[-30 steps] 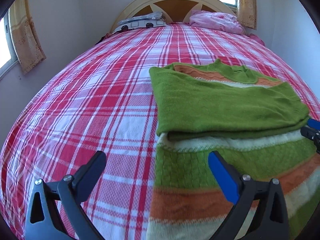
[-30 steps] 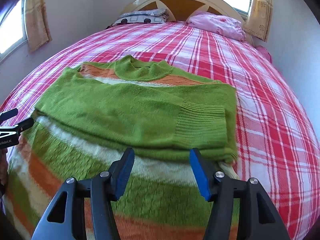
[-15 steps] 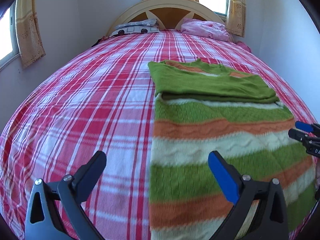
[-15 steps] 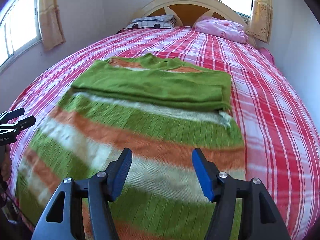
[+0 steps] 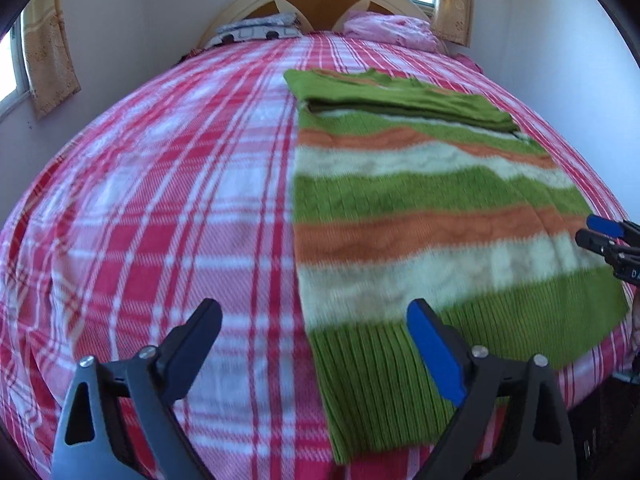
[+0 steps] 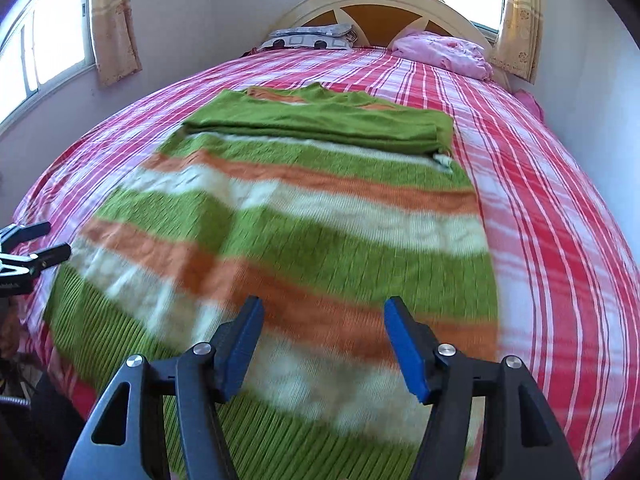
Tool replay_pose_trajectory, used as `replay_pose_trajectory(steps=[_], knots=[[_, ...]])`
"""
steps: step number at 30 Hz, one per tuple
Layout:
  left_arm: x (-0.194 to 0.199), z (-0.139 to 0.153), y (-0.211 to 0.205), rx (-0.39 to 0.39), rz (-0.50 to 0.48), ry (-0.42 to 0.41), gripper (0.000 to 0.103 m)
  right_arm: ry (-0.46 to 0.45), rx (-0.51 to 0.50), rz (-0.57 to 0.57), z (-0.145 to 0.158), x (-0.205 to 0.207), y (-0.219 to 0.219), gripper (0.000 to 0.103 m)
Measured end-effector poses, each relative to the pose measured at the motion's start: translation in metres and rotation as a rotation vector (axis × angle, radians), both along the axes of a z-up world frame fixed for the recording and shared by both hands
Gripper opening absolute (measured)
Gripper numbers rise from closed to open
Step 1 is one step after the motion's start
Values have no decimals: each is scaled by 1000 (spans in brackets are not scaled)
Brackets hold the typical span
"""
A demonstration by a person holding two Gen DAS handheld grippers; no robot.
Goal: Fold small clothes
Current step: 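Move both tools toward the striped hem of the sweater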
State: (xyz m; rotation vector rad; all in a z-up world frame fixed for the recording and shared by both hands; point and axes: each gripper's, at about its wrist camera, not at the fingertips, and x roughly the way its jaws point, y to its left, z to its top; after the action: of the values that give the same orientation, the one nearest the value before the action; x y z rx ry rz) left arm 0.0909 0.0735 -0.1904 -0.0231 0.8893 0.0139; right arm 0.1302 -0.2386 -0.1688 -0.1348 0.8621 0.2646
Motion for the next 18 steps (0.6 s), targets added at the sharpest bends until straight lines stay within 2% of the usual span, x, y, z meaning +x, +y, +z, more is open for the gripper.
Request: replay_pose_trajectory(steps=[6,8,12,14,15,16,17,18], knots=[[-21,-12,0,-35,-7,42,84,-7,-2,-14,-1,-32,-7,64],[-24,-15,0,-73,-11,56,75,-6,2,-22,-1,-40,-10,64],[-30,-20,-3,-140,-18,73,71,-14,12,-46,1,-54,-19,64],[-31,-21,-4,-171,-27,78,57,-18,22,-60,4,-63,-24,64],[-33,-20,-6,-188,-36,73,54,-21,22,-67,5,-66,-26,64],[-34,-20,-7,-199,-42,72,47,-25,22,-79,6,-72,-31,64],[-35,-20,-9,-207,-50,71,35,-28,23,-89,7,-76,-34,64],[-35,-20,-10,-208,-59,69,31,-31,25,-100,7,-80,-37,64]])
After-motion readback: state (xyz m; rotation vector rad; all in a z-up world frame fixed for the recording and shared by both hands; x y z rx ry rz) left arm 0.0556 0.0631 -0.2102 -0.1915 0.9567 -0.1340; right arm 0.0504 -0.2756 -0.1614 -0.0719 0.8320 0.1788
